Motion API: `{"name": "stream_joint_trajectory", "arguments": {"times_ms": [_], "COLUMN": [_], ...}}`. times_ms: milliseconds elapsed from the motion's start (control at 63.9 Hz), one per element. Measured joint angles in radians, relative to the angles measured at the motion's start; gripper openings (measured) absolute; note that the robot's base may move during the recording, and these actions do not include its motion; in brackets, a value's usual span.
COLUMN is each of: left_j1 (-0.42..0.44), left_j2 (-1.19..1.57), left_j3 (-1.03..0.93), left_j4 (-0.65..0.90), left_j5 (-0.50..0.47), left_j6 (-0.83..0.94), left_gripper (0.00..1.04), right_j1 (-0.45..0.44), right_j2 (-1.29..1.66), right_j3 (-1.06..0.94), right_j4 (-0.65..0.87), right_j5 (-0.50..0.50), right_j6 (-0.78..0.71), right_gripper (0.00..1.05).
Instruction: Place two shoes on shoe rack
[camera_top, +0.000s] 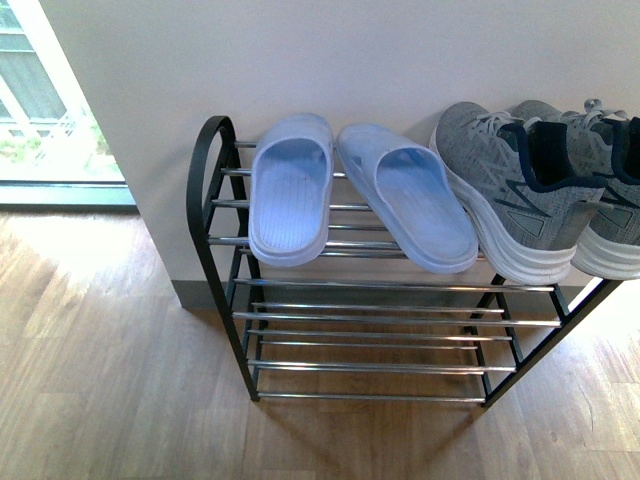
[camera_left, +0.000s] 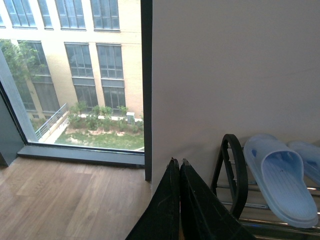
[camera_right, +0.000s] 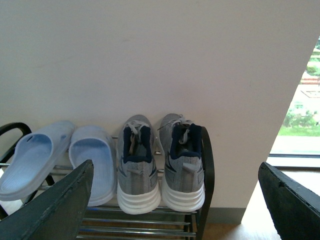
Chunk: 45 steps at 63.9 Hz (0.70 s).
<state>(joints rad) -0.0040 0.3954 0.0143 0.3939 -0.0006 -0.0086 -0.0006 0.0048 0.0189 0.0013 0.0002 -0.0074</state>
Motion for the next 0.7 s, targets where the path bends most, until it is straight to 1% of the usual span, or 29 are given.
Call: {"name": "stream_joint_trajectory", "arguments": {"times_ms": [329,673,705], "left_j1": [0.0,0.0,0.0], "left_j2": [-0.13,-0.22,-0.255], "left_j3": [0.0,0.0,0.0], "left_j4": [-0.127,-0.219,-0.261], "left_j5": [0.0,0.0,0.0], "left_j6": [0.0,0.0,0.0], "left_gripper": [0.01,0.01,0.01], "right_j1": [0.0,0.0,0.0], "right_j2": [0.0,0.0,0.0], "right_j3": [0.0,0.0,0.0], "right_j4": [0.0,0.0,0.0], "right_j5": [0.0,0.0,0.0], "right_j6": [0.0,0.0,0.0], "right_gripper": [0.96,0.96,0.96]}}
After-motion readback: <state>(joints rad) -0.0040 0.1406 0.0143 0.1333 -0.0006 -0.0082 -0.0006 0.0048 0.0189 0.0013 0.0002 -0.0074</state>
